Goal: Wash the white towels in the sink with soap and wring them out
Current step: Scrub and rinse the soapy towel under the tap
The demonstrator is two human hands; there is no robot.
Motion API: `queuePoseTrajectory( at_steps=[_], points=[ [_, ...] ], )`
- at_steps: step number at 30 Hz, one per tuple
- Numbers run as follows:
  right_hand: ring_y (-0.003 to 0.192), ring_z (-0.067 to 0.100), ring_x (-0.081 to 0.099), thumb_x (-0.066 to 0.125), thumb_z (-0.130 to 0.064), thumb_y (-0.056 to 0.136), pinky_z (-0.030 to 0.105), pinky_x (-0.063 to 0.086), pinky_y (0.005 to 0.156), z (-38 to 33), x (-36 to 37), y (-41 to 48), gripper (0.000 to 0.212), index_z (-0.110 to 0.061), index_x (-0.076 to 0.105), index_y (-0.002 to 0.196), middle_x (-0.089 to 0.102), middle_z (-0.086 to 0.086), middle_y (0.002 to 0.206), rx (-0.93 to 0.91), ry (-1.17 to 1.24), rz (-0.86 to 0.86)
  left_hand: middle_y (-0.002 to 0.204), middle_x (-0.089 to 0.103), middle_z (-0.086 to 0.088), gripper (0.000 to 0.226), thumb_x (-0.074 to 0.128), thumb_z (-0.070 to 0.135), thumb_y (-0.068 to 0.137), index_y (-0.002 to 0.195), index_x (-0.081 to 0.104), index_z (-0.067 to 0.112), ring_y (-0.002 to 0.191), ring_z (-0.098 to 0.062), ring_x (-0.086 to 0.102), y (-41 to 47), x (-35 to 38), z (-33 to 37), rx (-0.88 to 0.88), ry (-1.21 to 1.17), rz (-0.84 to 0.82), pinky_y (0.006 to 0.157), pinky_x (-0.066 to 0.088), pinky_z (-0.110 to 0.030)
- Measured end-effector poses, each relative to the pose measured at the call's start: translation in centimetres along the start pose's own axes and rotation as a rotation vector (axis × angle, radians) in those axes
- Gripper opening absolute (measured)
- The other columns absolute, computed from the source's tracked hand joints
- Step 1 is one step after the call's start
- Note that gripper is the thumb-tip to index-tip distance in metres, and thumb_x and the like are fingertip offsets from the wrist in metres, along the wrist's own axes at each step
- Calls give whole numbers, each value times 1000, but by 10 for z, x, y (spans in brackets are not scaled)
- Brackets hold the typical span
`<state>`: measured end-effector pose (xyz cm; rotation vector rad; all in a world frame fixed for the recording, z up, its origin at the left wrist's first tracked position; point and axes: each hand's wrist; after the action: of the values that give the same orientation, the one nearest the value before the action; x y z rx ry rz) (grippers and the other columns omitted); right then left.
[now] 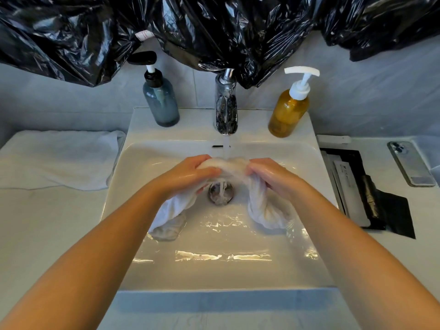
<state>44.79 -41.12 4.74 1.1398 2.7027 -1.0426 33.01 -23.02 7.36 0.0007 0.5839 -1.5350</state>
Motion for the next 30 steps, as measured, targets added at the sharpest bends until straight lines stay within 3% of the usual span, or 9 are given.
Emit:
queuePoseTrajectory(
  at_steps=[4,6,8,9,12,18,21,26,30],
  points=[
    [88,14,57,53,-12,99,12,46,64,0,23,5,13,-16,59,110,58,-1,97,-172,149,124,59,65,15,21,46,21,103,95,63,15,51,4,58,-2,11,10,-53,-290,-45,56,44,-15],
    [90,19,56,47,-9,97,23,46,72,3,36,10,19,-19,62,92,60,0,91,-173,236,207,63,67,13,31,43,32,104,94,66,15,55,2,60,2,16,11,-89,-339,-14,61,43,-21],
    [88,20,53,46,-30,91,35,38,71,2,50,8,23,-25,59,73,60,-2,86,-51,376,259,77,71,7,38,43,42,103,97,68,14,69,-6,64,13,22,4,-164,-415,182,69,44,-23],
    [90,20,56,47,-46,85,30,40,86,0,55,6,28,-25,63,75,63,-3,90,-5,395,242,85,70,1,38,45,47,101,98,67,15,77,-13,63,21,28,0,-197,-432,317,72,45,-28],
    [94,24,66,53,-67,76,47,55,85,-10,73,1,49,-24,70,91,71,-1,97,53,362,203,85,67,-6,33,46,52,89,85,58,21,80,-26,62,38,46,-9,-188,-310,552,71,49,-38],
    [87,33,67,49,-36,90,50,53,91,-14,52,35,35,-13,61,66,70,12,84,86,494,460,85,70,-11,41,44,51,85,83,65,15,84,-31,68,37,72,4,-103,-381,440,79,54,-53],
    [84,30,72,52,-47,84,50,56,89,-10,55,40,41,-10,69,78,74,12,83,143,555,392,86,73,-10,39,48,53,84,83,69,19,85,-27,71,39,72,4,-186,-480,429,77,59,-48],
    [51,-4,57,45,-29,102,12,48,49,-8,74,1,31,-22,57,74,61,-10,67,22,440,214,67,60,-13,28,49,23,87,72,57,0,64,-21,48,62,51,-5,-271,-281,638,61,40,-37],
    [82,29,63,43,-15,101,45,57,84,-9,69,18,25,-15,55,78,63,16,88,-40,314,381,79,68,-12,32,51,37,91,85,63,8,79,-31,67,42,66,5,-223,-309,474,70,53,-41]
  ],
)
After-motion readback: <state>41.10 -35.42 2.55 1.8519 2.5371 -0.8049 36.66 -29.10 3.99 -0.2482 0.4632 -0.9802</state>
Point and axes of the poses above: each hand's wrist, its own y-axis towards the middle knuckle, its own x-axis out of the palm, z = x × y
